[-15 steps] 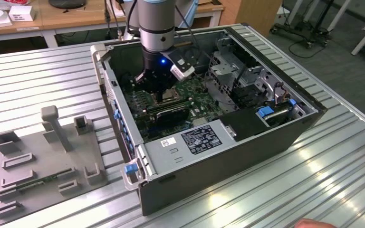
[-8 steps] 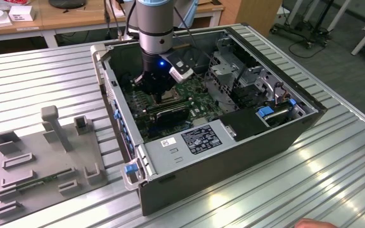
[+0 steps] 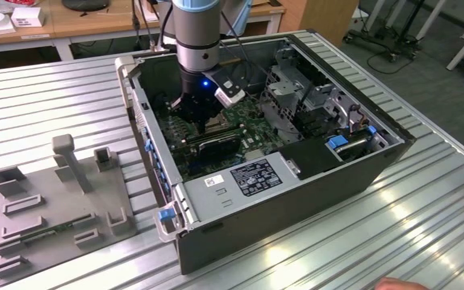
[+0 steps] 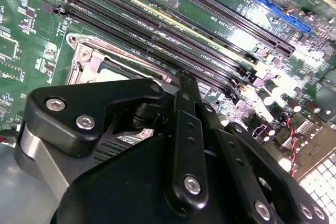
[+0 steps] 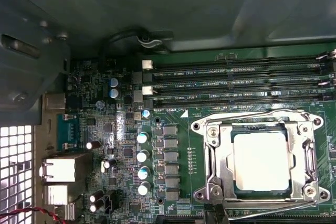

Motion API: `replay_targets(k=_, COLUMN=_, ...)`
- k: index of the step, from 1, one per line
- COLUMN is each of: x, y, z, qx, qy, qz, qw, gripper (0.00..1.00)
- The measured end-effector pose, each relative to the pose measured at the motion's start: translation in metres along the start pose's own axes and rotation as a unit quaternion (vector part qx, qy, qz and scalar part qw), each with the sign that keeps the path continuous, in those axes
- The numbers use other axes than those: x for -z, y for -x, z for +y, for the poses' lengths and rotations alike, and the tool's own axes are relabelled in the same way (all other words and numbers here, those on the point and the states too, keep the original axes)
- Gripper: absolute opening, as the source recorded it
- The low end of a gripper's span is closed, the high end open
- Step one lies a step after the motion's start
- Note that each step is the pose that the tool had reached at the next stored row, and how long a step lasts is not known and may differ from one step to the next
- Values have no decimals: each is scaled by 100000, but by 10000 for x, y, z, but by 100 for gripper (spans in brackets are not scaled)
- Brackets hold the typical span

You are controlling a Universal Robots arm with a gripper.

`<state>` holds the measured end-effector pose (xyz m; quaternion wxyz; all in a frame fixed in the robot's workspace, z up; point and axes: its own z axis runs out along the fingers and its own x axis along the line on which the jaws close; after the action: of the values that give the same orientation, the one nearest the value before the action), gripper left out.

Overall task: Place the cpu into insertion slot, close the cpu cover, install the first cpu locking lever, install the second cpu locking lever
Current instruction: 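Install the second cpu locking lever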

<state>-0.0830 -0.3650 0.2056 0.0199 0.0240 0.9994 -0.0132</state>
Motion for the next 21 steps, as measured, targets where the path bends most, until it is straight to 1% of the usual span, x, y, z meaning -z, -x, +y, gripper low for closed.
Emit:
replay_targets(k=3, x=-1, y=0, z=1, qx=-1, qy=20, qz=-5, qw=100000, gripper=11)
replay_targets(k=5, x=-8, y=-2, z=1, qx=-7, qy=105, qz=-16, qw=100000, gripper=11)
replay_targets(k=7, x=-12, y=-10, z=1, qx=-7, qy=113, qz=-4, qw=100000, gripper=11)
replay_targets(k=10, x=-21, y=-28, z=0, qx=-10, qy=244, qz=-3, qw=100000, gripper=11)
replay_targets(k=12, x=-25, y=-37, z=0, qx=-11, qy=266, qz=0, qw=100000, gripper=11)
replay_targets(k=16, x=-44, y=-41, z=-1, qx=-12, qy=312, qz=11, qw=100000, gripper=11)
replay_targets(k=17, x=-45, y=-42, z=-1, qx=-19, qy=414, qz=22, qw=99999, gripper=11)
replay_targets(k=21, x=-50, y=-42, z=1, qx=-46, qy=1101, qz=48, qw=99994, gripper=11)
